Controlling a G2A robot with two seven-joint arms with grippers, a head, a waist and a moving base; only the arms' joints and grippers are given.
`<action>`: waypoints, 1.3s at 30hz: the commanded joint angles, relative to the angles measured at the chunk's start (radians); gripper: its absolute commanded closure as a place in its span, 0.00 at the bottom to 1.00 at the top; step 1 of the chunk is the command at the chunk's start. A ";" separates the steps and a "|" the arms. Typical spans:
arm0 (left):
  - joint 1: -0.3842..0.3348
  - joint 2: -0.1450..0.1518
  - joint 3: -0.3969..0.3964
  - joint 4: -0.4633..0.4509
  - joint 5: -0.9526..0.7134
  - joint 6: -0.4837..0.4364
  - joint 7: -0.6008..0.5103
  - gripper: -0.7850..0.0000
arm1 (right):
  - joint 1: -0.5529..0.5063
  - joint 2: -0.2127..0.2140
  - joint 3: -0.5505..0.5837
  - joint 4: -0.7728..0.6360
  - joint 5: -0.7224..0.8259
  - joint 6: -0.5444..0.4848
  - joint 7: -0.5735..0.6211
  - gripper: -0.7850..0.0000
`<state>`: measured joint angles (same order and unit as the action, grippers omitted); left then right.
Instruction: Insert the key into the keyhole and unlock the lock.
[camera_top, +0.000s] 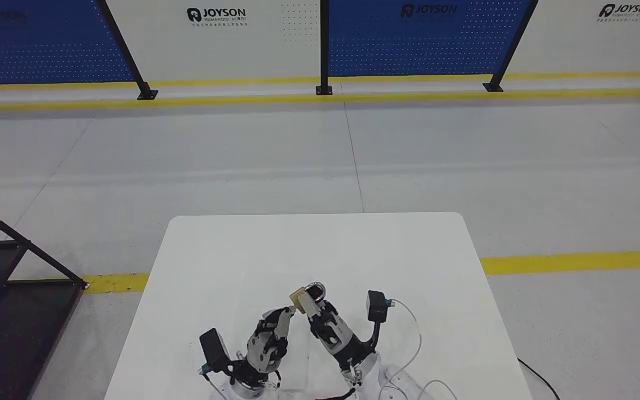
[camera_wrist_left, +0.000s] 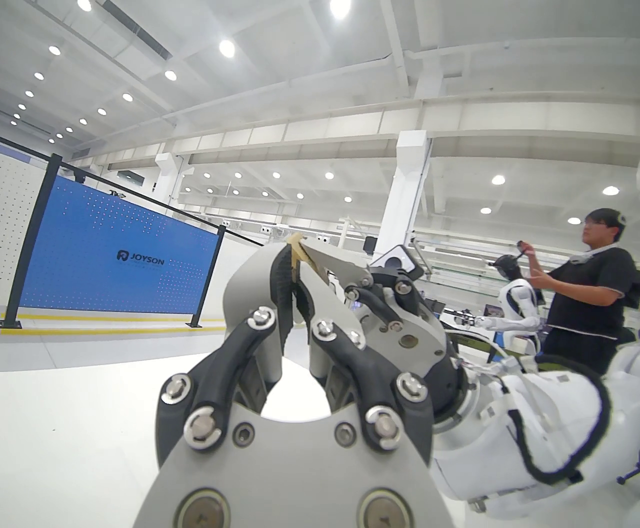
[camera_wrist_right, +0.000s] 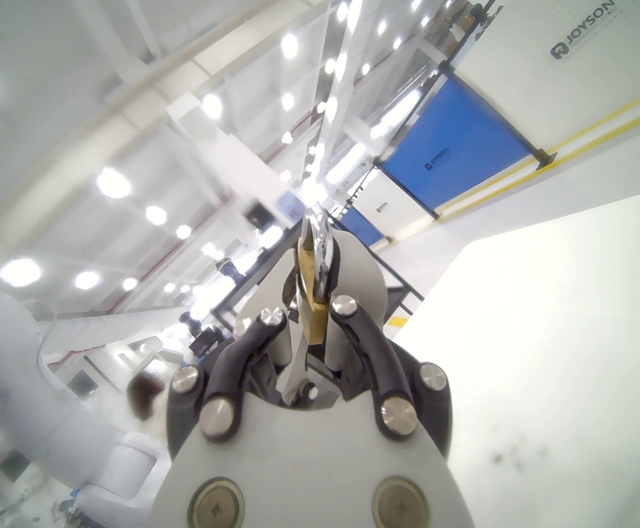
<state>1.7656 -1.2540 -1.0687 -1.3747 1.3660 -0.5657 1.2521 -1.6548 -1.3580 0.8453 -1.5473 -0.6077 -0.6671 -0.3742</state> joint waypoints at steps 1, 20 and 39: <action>-0.002 -0.001 0.008 0.000 -0.019 -0.008 -0.006 0.56 | -0.001 0.000 0.000 0.000 -0.001 0.000 0.000 1.00; 0.140 0.095 -0.137 -0.151 -0.488 -0.447 -0.482 0.00 | -0.033 0.021 0.043 -0.018 -0.139 -0.092 0.014 1.00; 0.138 0.116 -0.102 -0.174 -0.543 -0.447 -0.622 0.00 | -0.022 0.020 0.053 -0.019 -0.095 -0.077 -0.003 1.00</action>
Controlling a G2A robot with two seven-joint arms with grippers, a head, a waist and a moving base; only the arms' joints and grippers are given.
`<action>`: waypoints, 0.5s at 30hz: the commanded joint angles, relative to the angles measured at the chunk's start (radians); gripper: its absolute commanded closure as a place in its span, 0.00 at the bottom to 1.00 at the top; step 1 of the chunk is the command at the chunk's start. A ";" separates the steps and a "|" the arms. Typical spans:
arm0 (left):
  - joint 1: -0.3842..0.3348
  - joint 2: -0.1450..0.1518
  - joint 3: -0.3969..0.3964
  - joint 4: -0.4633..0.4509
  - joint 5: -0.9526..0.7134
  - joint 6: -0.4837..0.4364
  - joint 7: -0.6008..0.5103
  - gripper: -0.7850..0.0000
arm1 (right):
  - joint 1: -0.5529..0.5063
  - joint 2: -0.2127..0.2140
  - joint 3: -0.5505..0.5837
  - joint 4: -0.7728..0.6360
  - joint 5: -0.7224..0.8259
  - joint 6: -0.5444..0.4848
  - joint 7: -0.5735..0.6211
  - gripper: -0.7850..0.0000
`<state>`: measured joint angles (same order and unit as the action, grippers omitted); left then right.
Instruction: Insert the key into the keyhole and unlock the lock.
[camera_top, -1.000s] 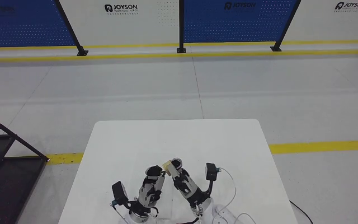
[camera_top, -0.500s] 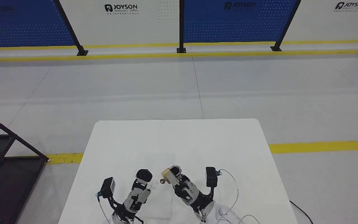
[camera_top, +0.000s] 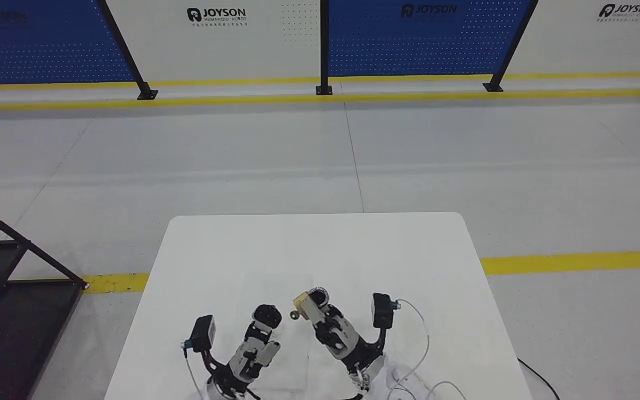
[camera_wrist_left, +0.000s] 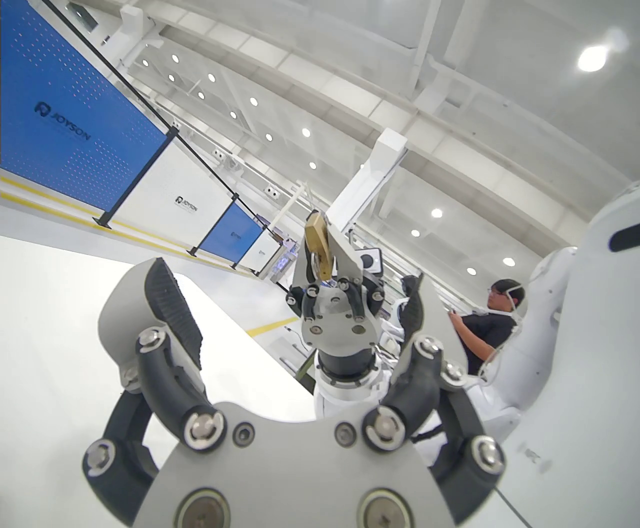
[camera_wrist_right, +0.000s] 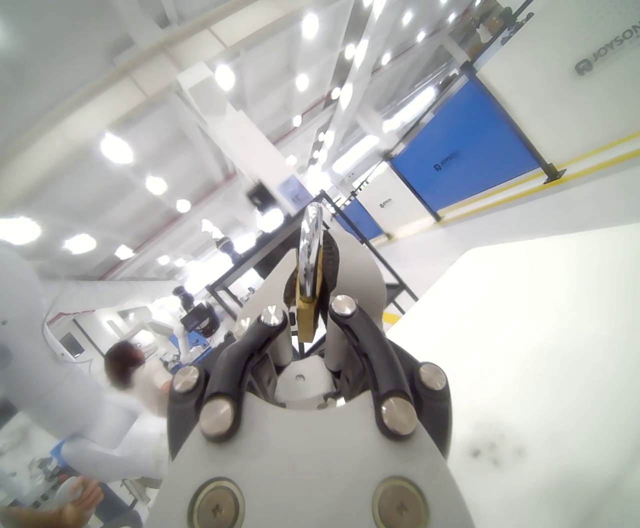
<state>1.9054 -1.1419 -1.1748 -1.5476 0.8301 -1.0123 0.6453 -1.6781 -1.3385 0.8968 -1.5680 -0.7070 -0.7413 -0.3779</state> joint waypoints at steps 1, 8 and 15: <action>-0.004 0.008 0.005 -0.003 -0.015 0.000 -0.023 0.00 | 0.002 0.000 0.001 0.004 0.008 -0.002 0.004 1.00; -0.025 0.046 0.071 -0.025 -0.163 0.000 -0.111 0.37 | 0.014 0.001 -0.007 0.008 0.045 0.002 0.055 1.00; -0.053 0.084 0.097 -0.028 -0.271 0.000 -0.176 0.64 | 0.018 0.001 -0.010 0.007 0.068 0.009 0.077 1.00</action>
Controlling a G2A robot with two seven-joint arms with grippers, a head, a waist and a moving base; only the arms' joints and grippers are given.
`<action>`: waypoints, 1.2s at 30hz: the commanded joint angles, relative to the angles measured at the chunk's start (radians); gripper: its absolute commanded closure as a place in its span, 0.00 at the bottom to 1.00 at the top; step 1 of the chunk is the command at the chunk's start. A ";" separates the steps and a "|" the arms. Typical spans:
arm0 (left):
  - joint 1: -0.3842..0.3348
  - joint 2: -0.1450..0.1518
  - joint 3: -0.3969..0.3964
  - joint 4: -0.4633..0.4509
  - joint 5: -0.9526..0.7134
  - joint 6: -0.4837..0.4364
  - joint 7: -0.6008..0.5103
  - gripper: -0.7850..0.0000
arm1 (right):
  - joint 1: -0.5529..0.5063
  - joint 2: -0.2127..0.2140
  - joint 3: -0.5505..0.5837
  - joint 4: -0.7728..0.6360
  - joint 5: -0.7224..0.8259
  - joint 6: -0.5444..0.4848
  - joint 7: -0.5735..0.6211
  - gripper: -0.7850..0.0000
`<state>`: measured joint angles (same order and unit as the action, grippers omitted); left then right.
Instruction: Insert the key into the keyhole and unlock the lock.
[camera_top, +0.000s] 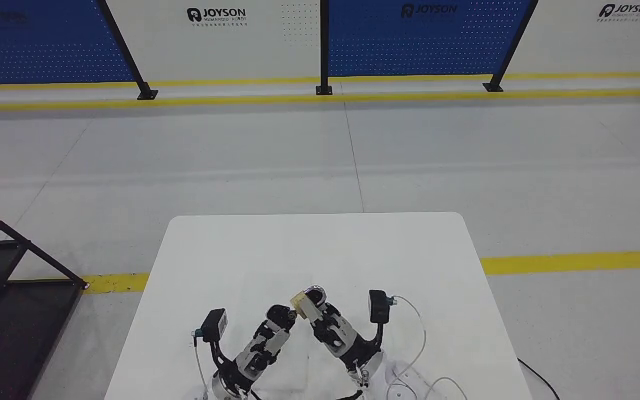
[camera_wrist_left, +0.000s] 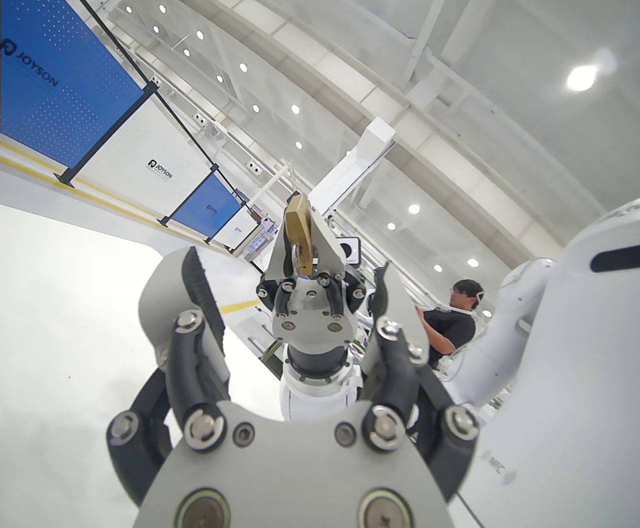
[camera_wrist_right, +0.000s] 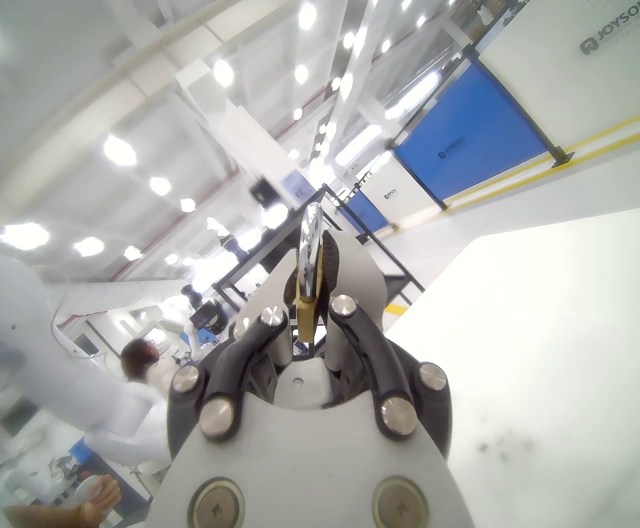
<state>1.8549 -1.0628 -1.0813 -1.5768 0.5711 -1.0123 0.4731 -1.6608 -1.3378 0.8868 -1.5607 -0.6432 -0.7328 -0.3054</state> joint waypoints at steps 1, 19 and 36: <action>-0.005 0.009 0.007 0.001 -0.018 0.000 -0.006 0.64 | 0.001 0.000 0.000 0.000 0.006 0.001 0.007 1.00; -0.055 0.038 0.068 0.027 -0.033 0.000 0.014 0.91 | 0.003 0.002 -0.010 0.004 0.016 0.001 0.036 1.00; -0.064 0.050 0.078 0.042 0.042 0.000 0.104 1.00 | 0.004 0.001 -0.015 0.006 0.014 0.022 0.031 1.00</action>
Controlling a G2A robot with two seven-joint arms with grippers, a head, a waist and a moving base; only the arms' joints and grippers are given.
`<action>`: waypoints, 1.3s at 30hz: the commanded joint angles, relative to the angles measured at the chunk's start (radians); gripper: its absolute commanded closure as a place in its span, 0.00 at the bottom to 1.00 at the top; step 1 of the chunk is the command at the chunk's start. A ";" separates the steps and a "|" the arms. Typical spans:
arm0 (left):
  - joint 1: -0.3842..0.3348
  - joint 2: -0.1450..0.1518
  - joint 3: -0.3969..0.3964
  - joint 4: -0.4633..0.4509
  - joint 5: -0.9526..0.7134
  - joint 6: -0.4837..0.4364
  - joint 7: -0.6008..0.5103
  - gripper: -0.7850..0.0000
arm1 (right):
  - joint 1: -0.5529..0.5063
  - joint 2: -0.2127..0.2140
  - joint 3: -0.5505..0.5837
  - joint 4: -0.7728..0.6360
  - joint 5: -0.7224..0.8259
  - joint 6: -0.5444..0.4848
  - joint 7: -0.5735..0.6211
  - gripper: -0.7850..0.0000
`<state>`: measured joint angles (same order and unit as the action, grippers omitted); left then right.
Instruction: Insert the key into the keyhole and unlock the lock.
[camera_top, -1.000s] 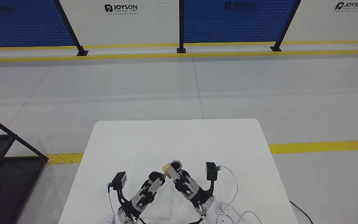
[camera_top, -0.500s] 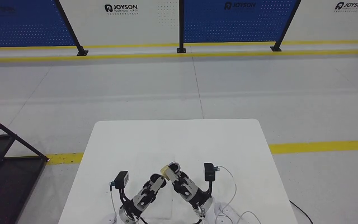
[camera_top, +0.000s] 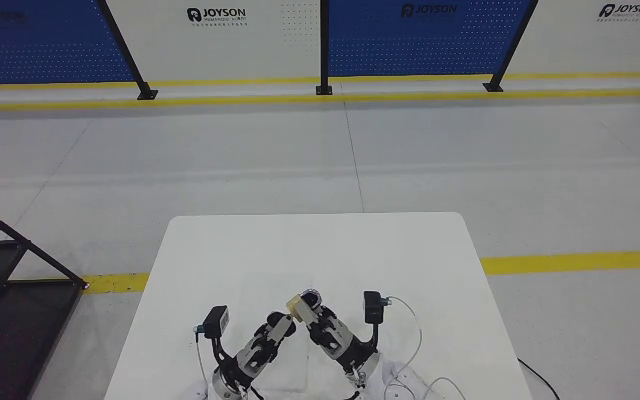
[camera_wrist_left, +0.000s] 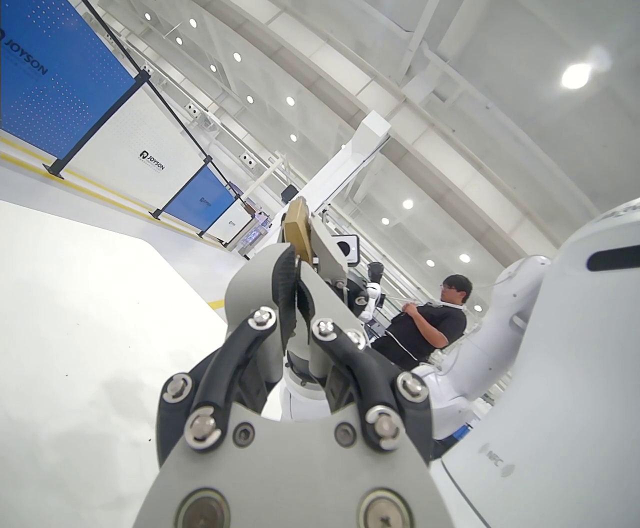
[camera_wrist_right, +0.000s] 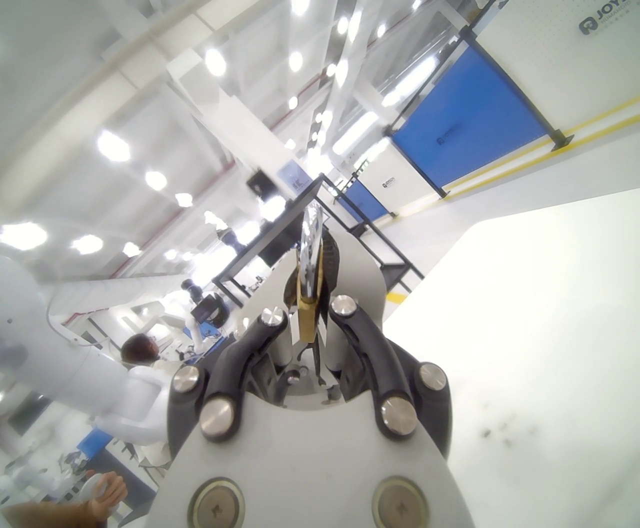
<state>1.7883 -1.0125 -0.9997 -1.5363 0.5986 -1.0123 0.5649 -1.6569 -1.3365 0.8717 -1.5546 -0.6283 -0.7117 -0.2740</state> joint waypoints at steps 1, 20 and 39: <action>0.003 -0.001 -0.006 0.002 0.026 0.000 0.023 1.00 | -0.001 0.000 0.001 -0.001 -0.002 0.003 -0.003 1.00; 0.030 -0.028 -0.044 0.010 0.213 0.045 0.149 1.00 | -0.011 0.002 -0.004 -0.012 -0.074 0.064 -0.012 1.00; 0.052 -0.053 -0.072 -0.003 0.501 0.271 0.356 1.00 | -0.017 0.005 -0.002 -0.020 -0.071 0.085 -0.019 1.00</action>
<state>1.8400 -1.0643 -1.0695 -1.5403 1.0716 -0.7730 0.9044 -1.6736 -1.3318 0.8699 -1.5745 -0.7001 -0.6289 -0.2938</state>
